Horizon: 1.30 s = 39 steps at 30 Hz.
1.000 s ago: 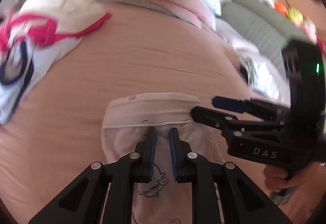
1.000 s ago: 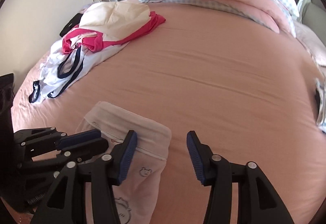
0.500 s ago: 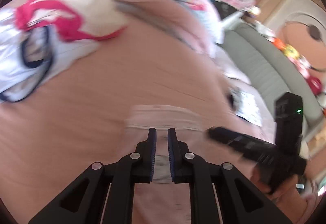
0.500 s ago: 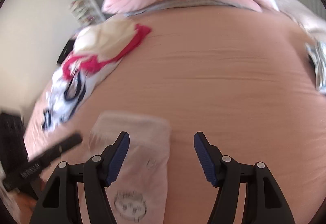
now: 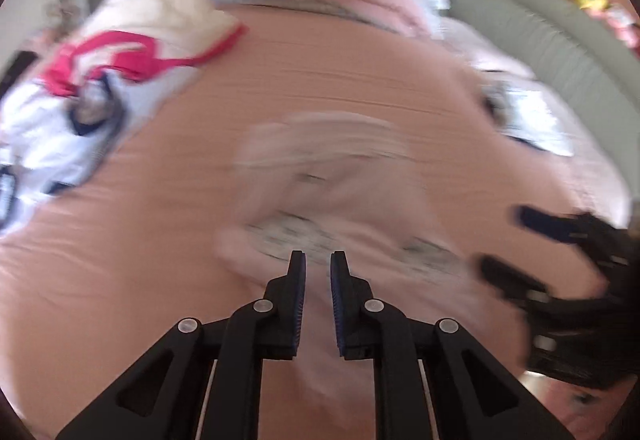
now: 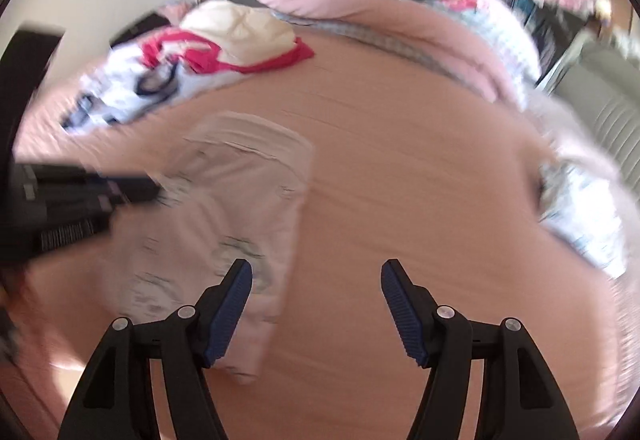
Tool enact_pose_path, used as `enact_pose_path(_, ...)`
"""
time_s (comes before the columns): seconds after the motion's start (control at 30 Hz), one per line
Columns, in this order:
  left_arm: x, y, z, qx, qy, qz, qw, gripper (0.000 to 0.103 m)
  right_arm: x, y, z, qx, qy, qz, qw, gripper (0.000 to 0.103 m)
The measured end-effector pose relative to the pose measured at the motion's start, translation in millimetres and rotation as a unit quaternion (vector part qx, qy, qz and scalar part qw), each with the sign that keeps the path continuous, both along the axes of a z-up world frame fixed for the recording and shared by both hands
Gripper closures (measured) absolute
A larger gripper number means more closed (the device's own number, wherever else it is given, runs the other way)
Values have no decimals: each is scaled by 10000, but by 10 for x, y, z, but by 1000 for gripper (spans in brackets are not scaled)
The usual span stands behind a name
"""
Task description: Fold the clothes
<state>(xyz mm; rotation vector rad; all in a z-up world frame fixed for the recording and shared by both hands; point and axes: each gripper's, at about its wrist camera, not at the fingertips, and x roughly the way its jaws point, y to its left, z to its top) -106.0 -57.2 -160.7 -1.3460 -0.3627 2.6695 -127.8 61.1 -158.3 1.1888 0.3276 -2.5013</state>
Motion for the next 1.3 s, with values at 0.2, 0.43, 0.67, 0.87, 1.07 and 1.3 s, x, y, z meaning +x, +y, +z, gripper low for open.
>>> enact_pose_path(0.2, 60, 195, -133, -123, -417, -268, 9987, 92, 44, 19, -349, -267, -785, 38, 9965, 37)
enact_pose_path(0.43, 155, 69, -174, -379, -630, 24, 9973, 92, 136, 112, -442, -399, -1002, -7, 9942, 36)
enact_pose_path(0.67, 260, -4, -109, -922, -520, 508, 9931, 85, 216, 96, -371, -110, -995, -179, 9948, 36)
enact_pose_path(0.87, 190, 173, 109, -1007, 342, 546, 9928, 48, 271, -25, 61, 299, -453, -260, 9982, 35)
enact_pose_path(1.07, -152, 322, -108, -1261, 72, 571, 9904, 48, 87, -42, 69, 517, -496, -373, 9967, 35)
enact_pose_path(1.3, -164, 339, -229, -1566, 16, 406, 9868, 45, -167, -83, -156, 506, -708, -431, 9953, 35)
